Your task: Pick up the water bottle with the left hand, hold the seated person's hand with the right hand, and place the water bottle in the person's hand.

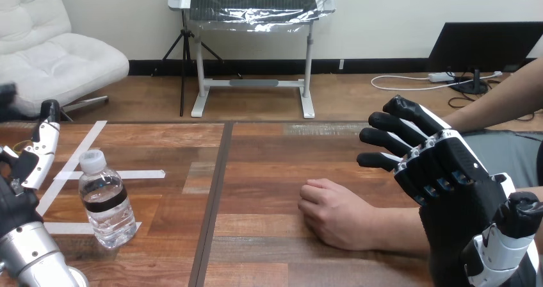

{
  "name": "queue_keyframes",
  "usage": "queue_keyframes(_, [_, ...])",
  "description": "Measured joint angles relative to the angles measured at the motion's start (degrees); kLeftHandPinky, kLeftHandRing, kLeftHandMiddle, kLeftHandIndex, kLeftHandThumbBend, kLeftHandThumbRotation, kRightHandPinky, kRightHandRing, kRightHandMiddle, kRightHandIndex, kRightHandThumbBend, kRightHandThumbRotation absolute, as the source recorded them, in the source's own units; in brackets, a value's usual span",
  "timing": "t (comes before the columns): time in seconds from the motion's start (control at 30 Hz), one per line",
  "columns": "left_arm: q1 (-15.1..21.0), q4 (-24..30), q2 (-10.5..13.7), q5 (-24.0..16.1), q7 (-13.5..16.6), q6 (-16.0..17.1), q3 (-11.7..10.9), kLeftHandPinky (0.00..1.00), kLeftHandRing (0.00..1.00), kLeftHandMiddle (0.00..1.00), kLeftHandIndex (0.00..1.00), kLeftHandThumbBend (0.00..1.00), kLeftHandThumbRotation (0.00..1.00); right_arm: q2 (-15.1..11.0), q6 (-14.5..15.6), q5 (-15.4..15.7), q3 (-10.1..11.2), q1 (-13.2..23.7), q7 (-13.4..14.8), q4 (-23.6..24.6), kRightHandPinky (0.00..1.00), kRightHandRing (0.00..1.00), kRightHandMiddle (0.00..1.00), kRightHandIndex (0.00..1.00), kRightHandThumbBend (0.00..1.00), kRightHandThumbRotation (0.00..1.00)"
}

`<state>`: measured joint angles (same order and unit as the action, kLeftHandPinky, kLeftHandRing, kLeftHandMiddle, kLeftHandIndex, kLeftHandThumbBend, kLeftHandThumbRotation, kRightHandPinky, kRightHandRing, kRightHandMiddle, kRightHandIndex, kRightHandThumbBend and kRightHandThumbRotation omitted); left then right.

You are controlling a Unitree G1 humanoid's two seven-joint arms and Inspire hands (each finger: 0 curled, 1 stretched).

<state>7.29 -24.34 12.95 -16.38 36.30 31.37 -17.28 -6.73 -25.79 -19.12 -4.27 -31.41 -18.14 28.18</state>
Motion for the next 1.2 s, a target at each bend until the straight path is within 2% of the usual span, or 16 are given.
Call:
queue_keyframes(0.5, [0.00,0.02,0.01,-1.69,1.40,0.20,0.41,0.01,0.04,0.10,0.11,0.62,0.31,0.06,0.00,-0.33,-0.03,0.00,-0.11,0.00,0.71,0.79,0.81,0.81,0.93,0.99])
queue_keyframes(0.73, [0.00,0.04,0.01,-1.86,1.16,0.10,0.42,0.03,0.07,0.12,0.16,0.63,0.33,0.07,0.00,-0.27,-0.03,0.00,-0.09,0.00,0.70,0.79,0.80,0.81,0.93,0.99])
queue_keyframes(1.0, [0.00,0.04,0.01,1.03,-1.67,0.26,0.41,0.07,0.12,0.20,0.25,0.64,0.34,0.11,0.00,-0.27,-0.04,0.00,-0.06,0.00,0.70,0.78,0.80,0.81,0.94,0.99])
queue_keyframes(1.03, [0.00,0.04,0.01,1.55,-2.16,0.33,0.41,0.10,0.17,0.25,0.30,0.64,0.35,0.12,0.00,-0.27,-0.04,0.00,-0.05,0.00,0.70,0.78,0.80,0.81,0.94,0.99])
queue_keyframes(1.2, [-0.01,0.06,0.01,4.62,-5.44,0.31,0.41,0.19,0.28,0.35,0.38,0.66,0.38,0.15,0.00,-0.27,-0.04,0.00,-0.03,0.00,0.70,0.78,0.80,0.81,0.94,0.99])
